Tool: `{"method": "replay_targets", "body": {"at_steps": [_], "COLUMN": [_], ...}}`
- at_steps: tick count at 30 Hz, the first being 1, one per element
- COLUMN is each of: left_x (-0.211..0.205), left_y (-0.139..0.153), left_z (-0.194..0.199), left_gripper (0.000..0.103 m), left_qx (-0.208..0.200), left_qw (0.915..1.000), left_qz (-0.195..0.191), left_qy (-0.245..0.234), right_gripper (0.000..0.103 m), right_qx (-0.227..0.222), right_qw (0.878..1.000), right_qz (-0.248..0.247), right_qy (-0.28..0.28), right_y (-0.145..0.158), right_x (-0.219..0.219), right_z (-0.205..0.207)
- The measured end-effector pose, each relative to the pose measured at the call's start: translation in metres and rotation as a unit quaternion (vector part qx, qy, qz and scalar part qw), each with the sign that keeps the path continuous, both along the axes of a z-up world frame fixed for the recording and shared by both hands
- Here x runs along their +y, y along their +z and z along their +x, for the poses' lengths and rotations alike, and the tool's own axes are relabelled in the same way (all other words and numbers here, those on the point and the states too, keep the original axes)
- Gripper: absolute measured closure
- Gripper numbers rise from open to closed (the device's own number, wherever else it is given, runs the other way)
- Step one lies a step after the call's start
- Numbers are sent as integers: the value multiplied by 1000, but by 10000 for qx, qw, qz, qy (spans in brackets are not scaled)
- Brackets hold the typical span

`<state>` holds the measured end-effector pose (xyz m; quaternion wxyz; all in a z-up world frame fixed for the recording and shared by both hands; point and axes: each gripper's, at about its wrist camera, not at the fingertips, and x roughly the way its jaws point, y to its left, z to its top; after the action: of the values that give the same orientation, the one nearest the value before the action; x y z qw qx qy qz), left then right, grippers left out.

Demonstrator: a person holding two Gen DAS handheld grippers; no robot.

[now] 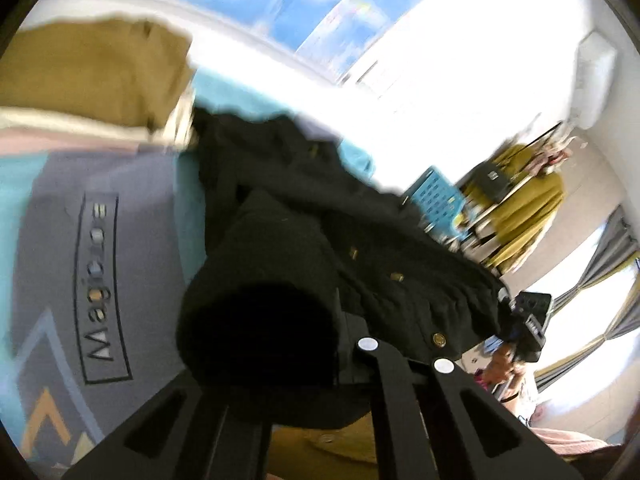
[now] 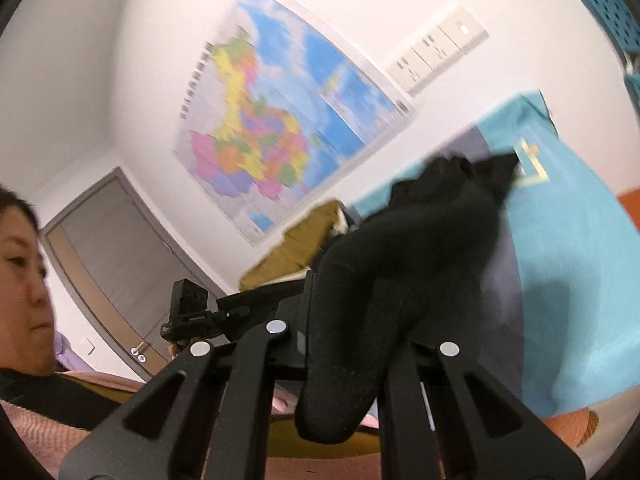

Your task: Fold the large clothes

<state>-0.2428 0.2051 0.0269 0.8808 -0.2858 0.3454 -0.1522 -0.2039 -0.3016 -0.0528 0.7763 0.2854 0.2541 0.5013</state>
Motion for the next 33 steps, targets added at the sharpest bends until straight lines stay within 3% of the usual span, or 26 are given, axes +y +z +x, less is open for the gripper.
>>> {"method": "replay_targets", "body": {"at_steps": [3,9,13,28,33], "left_x": [2,13,22,35,42], "left_y": [15,-13,-10,41,41], "left_z": [-10,0,6,89,122], "left_gripper": [100,100,100,99,99], "left_qx": [-199,270,274,359,518], "left_qw": [9998,9992,9988,9990,9983], "left_qz": [50,-299,-403,263,264], "left_qy": [16,27,46,41,90], "right_gripper": [95,95,95,95,94], "right_qx": [-94,259,184,285,393], "right_qw": [9998,9996,9998,9993,9985], "right_qz": [147,63,2,-60,-205], "right_qy": [7,-76,-81,-213,-332], "right_y": [9,-1,11,53,59], "right_x": [-3,-4,1,29,40], "right_z": [-6,5,11,96,128]}}
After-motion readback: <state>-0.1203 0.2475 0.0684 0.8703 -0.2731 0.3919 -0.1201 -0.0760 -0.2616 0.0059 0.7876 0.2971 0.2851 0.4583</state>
